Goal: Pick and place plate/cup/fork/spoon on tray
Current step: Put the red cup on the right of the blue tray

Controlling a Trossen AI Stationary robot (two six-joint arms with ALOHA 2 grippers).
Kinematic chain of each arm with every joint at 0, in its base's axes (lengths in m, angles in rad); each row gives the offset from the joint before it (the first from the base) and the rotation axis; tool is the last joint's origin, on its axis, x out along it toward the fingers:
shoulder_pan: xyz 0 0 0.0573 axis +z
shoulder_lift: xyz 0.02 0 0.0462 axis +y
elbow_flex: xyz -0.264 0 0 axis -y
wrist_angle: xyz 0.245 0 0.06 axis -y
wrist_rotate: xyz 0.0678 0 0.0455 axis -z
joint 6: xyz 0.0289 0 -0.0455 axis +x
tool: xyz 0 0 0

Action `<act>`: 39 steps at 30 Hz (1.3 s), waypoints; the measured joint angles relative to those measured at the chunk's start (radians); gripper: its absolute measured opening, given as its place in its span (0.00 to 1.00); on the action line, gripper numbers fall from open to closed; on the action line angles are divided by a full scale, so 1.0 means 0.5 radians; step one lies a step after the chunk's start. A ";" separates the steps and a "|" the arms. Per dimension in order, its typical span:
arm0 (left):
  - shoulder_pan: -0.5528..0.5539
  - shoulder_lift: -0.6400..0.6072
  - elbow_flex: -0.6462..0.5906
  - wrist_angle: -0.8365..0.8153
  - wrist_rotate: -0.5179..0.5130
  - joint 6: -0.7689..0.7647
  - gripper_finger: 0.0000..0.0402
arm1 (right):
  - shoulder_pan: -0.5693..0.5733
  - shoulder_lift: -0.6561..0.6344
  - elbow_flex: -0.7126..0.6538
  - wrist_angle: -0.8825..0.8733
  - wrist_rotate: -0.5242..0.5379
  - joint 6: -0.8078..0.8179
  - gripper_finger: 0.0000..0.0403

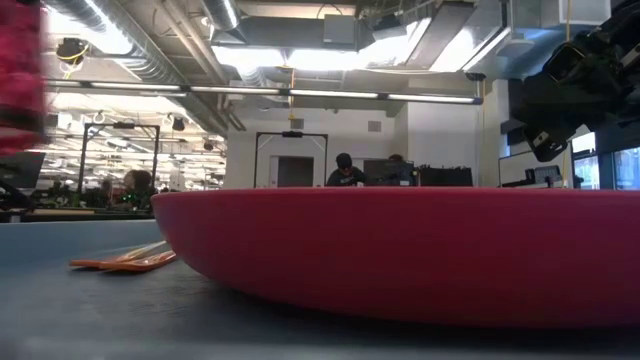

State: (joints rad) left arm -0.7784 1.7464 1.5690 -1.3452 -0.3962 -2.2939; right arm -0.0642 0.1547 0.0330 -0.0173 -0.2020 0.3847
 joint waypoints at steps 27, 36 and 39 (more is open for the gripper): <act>0.839 0.687 0.828 0.865 0.011 2.676 0.01 | 0.000 0.000 0.000 0.000 0.000 0.000 0.25; 0.972 0.815 0.870 1.113 0.183 3.195 0.01 | 0.000 0.000 0.000 0.000 0.000 0.001 0.25; 0.989 0.820 0.875 1.219 0.206 3.378 0.01 | 0.001 0.001 0.000 0.000 -0.001 0.000 0.25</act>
State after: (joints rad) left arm -0.2841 2.1566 2.0065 -0.7357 -0.2932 -0.6049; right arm -0.0640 0.1551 0.0330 -0.0172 -0.2023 0.3848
